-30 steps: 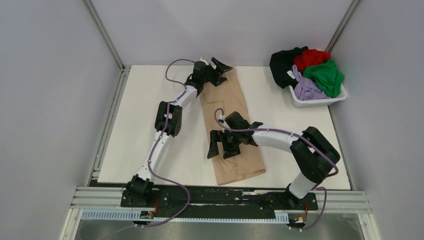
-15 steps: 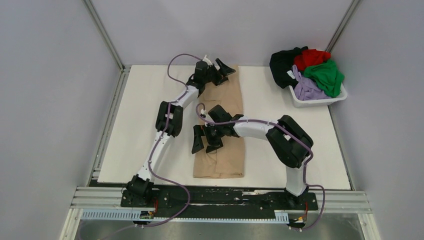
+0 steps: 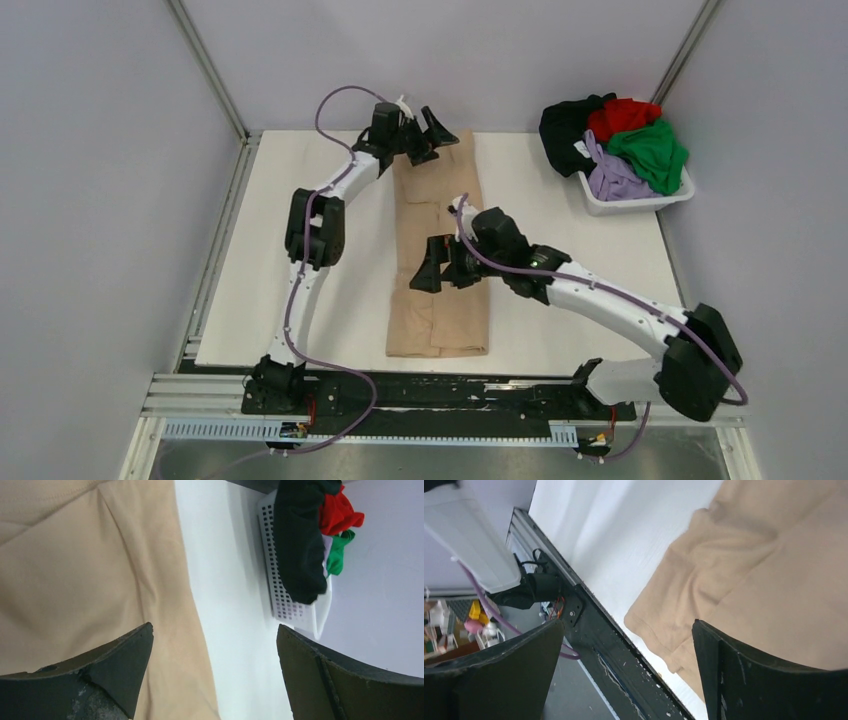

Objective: Fold and stack the t-shirts
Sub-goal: Rotate the tshirt 90 degrees, then grab the bottom of the folded rectangular tshirt with both arms

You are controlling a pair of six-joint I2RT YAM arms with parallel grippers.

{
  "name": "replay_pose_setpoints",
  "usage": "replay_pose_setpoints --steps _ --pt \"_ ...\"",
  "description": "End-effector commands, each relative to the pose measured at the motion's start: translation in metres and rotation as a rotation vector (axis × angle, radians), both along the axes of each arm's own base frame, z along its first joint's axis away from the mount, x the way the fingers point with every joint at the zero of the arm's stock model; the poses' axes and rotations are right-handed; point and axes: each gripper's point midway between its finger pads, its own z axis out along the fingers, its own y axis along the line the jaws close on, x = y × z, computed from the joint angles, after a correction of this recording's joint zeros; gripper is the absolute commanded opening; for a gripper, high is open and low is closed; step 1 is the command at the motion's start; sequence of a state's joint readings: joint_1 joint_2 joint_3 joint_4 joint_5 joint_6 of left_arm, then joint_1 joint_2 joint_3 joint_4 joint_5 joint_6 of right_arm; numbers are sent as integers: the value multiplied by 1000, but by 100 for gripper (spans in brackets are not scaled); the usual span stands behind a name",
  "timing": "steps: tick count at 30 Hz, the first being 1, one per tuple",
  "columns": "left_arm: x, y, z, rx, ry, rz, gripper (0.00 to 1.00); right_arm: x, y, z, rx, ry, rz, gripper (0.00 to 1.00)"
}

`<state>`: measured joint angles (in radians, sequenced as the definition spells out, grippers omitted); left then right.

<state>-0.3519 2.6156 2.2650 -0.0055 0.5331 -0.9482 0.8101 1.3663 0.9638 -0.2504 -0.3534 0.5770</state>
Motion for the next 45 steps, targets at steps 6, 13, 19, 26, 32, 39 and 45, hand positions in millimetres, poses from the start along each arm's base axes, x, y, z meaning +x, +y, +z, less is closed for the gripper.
replay_pose_setpoints --steps 6,13,19,26,32,39,45 --pt "-175 62 95 467 -81 47 100 -26 -120 -64 -191 190 -478 100" --pt "-338 123 53 561 38 60 100 -66 -136 -83 -214 319 -444 86" --pt "-430 139 6 554 197 -32 100 -66 -125 -92 -236 365 -404 74" --pt "-485 126 -32 484 321 -171 90 -66 -114 -106 -237 405 -369 65" --pt "-505 138 -60 549 400 -172 85 -78 -122 -125 -279 454 -364 61" --pt "-502 139 -76 552 410 -136 76 -87 -127 -141 -320 501 -365 59" --pt "-499 129 -88 572 429 -168 65 -97 -134 -150 -350 529 -355 51"
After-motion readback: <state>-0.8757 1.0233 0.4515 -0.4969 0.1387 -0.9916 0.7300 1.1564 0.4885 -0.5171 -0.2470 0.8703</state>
